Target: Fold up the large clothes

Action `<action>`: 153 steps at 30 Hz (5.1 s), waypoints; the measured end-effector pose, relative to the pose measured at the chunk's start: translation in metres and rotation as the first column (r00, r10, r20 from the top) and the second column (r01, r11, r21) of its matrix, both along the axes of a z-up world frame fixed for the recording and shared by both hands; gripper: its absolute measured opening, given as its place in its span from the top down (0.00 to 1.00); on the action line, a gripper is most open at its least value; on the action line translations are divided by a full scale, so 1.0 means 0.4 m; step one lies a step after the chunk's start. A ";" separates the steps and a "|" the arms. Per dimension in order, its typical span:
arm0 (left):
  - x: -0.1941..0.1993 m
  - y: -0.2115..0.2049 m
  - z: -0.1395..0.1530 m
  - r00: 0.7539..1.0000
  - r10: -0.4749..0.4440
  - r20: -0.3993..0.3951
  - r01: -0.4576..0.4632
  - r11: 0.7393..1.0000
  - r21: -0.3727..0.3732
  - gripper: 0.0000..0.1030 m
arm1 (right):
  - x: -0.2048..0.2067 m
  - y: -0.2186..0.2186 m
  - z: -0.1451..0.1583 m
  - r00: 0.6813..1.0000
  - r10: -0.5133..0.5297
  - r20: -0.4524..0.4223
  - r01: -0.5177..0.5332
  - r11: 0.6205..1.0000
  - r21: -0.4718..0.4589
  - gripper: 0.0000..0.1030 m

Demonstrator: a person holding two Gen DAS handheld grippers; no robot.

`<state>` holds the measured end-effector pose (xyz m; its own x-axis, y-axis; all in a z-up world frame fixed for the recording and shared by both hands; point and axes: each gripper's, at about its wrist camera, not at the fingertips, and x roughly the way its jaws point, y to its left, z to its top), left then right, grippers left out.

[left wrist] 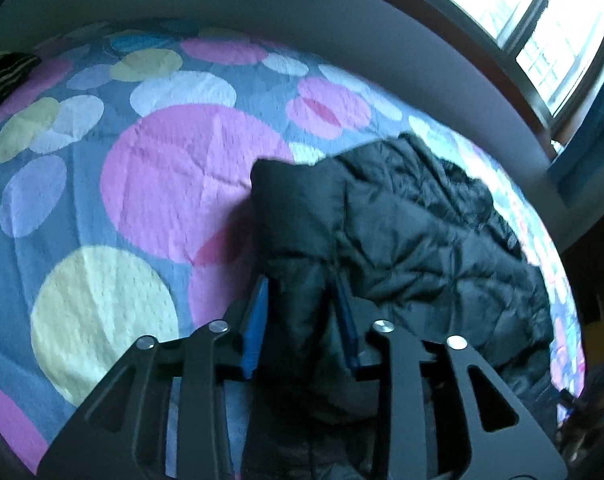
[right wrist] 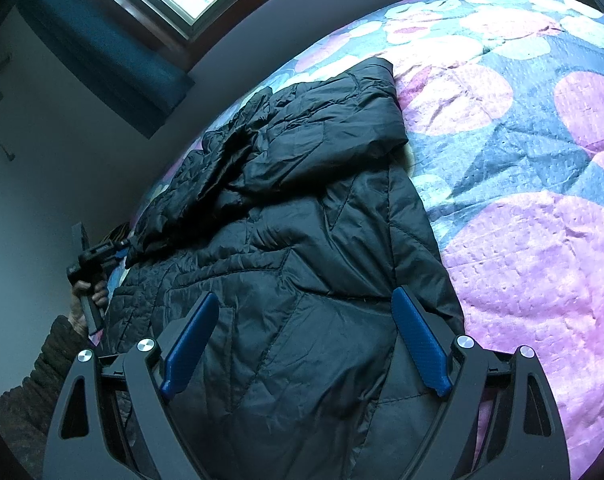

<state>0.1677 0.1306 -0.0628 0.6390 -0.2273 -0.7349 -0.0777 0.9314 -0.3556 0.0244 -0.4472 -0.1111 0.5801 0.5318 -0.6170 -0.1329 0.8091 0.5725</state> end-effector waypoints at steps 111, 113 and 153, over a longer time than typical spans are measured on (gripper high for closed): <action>-0.054 0.014 -0.101 0.995 0.055 -0.083 -0.092 0.835 -0.543 0.86 | 0.347 -0.160 -0.058 0.975 0.016 -0.222 0.091 0.881 0.465 0.89; -0.055 0.014 -0.090 0.998 0.026 -0.059 -0.055 0.837 -0.544 0.86 | 0.344 -0.162 -0.056 0.976 0.027 -0.215 0.079 0.878 0.472 0.89; -0.037 0.020 0.074 0.928 -0.327 0.179 0.348 0.933 -0.096 0.22 | 0.357 -0.102 0.132 0.950 0.265 0.165 -0.252 0.963 -0.093 0.28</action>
<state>0.1528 0.1384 -0.0330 0.6134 -0.5325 -0.5832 0.3001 0.8402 -0.4516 0.1672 -0.4878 -0.0584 0.5302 0.6365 -0.5601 -0.4351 0.7713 0.4646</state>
